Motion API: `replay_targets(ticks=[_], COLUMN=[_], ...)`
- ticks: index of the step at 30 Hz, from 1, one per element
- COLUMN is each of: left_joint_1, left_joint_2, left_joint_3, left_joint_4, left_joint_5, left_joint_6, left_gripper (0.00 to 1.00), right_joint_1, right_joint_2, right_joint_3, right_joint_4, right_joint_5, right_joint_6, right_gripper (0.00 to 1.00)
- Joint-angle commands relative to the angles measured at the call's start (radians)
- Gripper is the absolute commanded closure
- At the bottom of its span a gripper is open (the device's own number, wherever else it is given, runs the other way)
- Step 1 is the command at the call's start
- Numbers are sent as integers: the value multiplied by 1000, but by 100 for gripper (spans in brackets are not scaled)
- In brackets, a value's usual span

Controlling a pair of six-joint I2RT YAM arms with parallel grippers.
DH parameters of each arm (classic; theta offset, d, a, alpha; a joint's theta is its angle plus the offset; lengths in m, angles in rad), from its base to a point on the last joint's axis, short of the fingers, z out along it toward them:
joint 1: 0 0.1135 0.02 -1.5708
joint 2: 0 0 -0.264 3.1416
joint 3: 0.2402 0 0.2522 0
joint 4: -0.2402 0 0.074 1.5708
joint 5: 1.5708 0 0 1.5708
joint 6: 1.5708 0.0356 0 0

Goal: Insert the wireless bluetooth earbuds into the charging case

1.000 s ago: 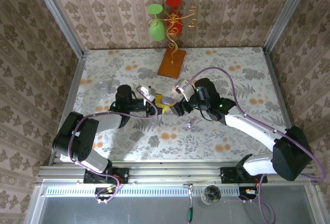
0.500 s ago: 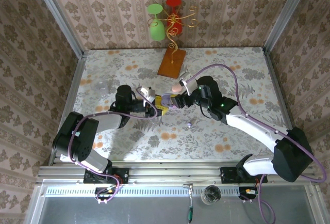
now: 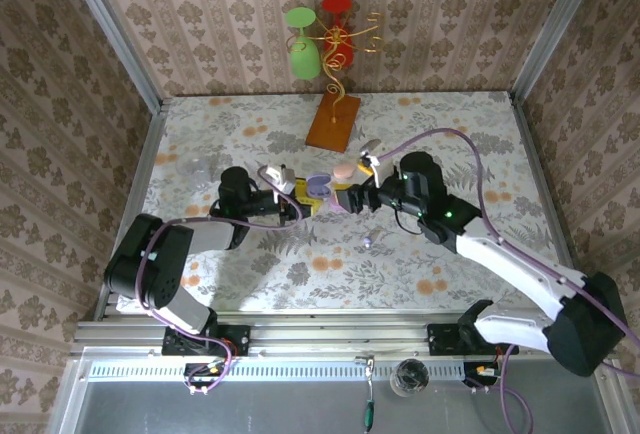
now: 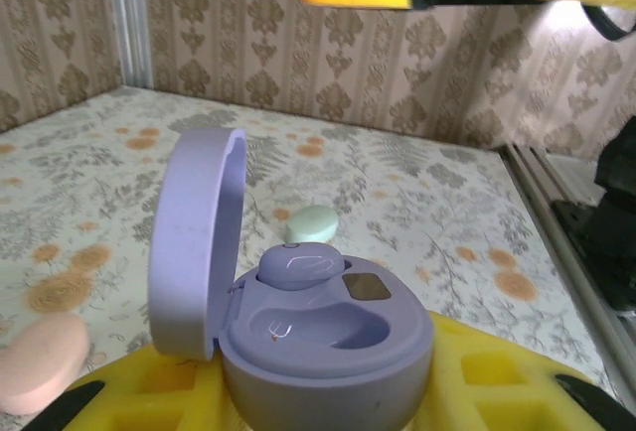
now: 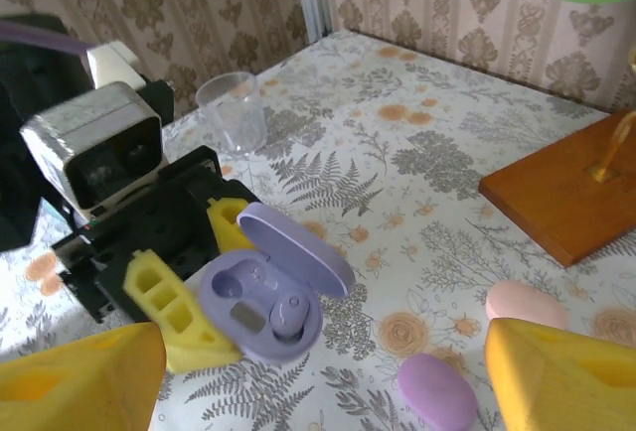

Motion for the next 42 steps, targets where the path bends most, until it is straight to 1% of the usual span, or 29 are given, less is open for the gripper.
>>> replay_targets(ticks=[1, 2, 5, 8, 9, 14, 19, 25, 29, 36, 42], left_joint_1=[23, 31, 34, 35, 34, 32, 32, 34, 34, 38, 38], left_joint_2=[60, 68, 67, 64, 62, 69, 64, 54, 52, 51, 51], left_joint_3=[-25, -18, -21, -23, -23, -19, -21, -26, -26, -28, -28], left_joint_4=[256, 264, 261, 261, 261, 261, 260, 260, 260, 258, 258], left_joint_5=[-12, -1, -9, -17, -17, -17, -15, -15, -15, -17, -16], left_joint_6=[-143, -166, -158, -154, -156, -155, -157, -154, -156, -150, -148], left_gripper=[81, 81, 81, 81, 81, 81, 81, 81, 81, 82, 82], right_joint_1=[-53, -83, -151, -169, -169, -168, -161, -136, -136, -136, -132], right_joint_2=[-49, -56, -51, -18, 6, 142, 335, 456, 496, 539, 515], right_joint_3=[-61, -75, -108, -140, -140, -131, -65, 3, 27, 27, -3], right_joint_4=[-58, -90, -222, -288, -308, -349, -377, -375, -376, -386, -394], right_joint_5=[27, 30, 23, -28, -64, -132, -201, -209, -223, -254, -275], right_joint_6=[179, 236, 376, 436, 428, 366, 313, 268, 249, 231, 238], right_gripper=[16, 18, 24, 27, 27, 33, 35, 39, 43, 47, 57])
